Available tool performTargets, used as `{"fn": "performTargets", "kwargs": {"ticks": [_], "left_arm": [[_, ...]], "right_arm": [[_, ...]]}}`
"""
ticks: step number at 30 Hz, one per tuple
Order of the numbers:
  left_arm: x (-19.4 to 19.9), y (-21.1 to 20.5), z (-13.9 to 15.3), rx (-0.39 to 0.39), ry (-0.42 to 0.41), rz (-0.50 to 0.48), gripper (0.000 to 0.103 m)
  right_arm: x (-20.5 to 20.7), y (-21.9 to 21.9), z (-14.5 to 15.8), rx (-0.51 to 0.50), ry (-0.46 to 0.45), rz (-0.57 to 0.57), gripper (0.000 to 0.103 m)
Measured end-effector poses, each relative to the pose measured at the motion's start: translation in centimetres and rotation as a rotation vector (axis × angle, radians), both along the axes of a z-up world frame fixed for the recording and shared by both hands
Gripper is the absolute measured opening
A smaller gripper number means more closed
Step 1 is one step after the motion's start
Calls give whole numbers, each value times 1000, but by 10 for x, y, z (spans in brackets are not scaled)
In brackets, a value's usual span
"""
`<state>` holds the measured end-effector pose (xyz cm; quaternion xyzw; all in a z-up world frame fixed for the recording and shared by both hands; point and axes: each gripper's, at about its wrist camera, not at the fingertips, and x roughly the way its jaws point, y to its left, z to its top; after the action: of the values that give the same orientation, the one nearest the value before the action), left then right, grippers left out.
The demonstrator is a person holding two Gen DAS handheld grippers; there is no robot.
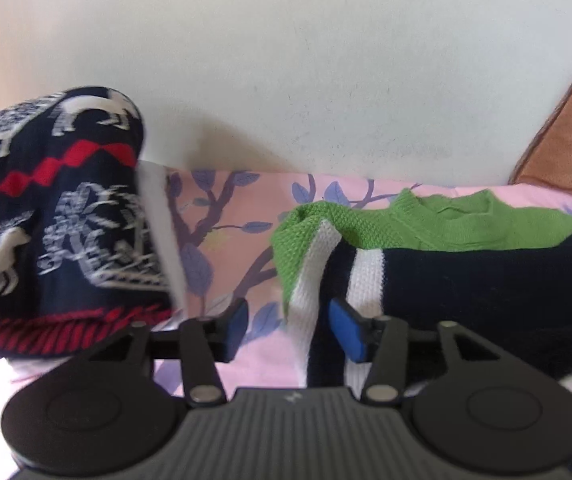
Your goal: Fold small clothes
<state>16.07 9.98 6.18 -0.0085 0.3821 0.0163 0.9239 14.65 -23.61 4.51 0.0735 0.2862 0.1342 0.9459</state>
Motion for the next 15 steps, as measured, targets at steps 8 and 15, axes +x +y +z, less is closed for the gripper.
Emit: {"fn": "performTargets", "kwargs": {"ticks": [8, 15], "left_arm": [[-124, 27, 6, -162, 39, -57, 52], [-224, 47, 18, -182, 2, -34, 51]], "right_arm": [[-69, -20, -7, 166, 143, 29, 42], [-86, 14, -17, -174, 59, -112, 2]]}}
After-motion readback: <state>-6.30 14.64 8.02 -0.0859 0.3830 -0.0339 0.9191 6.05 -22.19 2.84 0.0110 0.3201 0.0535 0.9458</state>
